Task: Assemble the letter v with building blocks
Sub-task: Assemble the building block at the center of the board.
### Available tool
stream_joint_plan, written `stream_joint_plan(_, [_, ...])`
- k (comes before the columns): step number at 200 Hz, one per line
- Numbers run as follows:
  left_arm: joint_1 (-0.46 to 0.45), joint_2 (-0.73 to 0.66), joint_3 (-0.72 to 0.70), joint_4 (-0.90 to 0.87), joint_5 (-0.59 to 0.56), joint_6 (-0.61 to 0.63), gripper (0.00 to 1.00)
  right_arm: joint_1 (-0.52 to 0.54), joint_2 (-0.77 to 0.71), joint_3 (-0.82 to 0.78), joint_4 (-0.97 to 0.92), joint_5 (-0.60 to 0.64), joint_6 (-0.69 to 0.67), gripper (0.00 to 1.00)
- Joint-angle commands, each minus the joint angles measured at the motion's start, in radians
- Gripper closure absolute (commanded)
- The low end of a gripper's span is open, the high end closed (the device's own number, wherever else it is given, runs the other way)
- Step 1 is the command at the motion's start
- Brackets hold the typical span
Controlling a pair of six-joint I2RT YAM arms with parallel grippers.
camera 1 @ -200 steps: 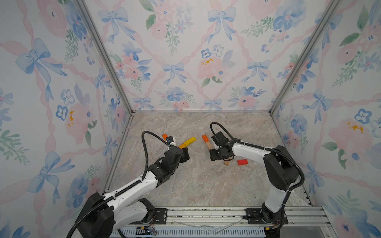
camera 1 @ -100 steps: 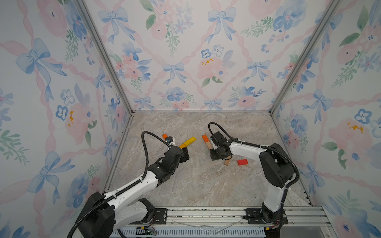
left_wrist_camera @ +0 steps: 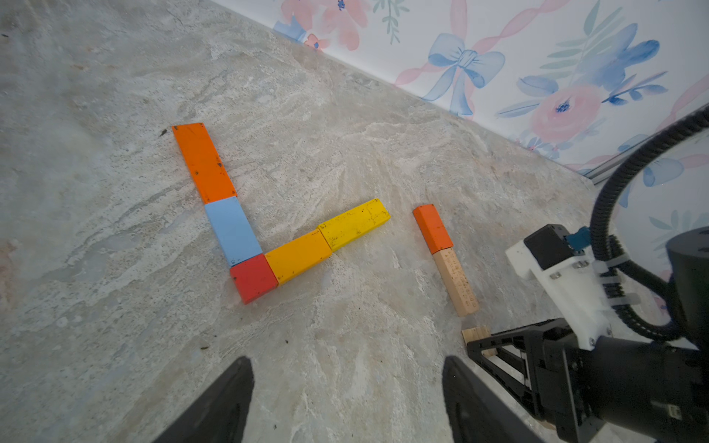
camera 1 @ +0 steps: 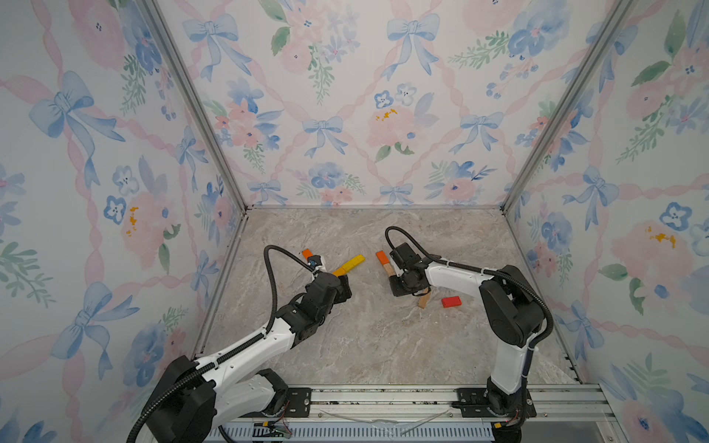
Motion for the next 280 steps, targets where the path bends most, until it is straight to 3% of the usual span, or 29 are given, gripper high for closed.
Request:
stream_joint_plan(1, [0.008, 0.009, -0.014, 0.005, -0.001, -0.015, 0.20, -0.016, 0.031, 0.025, -0.043, -0.001, -0.038, 0.74])
stream_joint_plan(91, [0.012, 0.016, -0.017, 0.013, 0.005, -0.010, 0.21, -0.043, 0.025, 0.039, -0.058, -0.023, -0.119, 0.76])
stream_joint_plan(280, [0.020, 0.028, -0.021, 0.013, 0.019, -0.010, 0.20, -0.062, 0.063, 0.079, -0.043, -0.067, -0.120, 0.73])
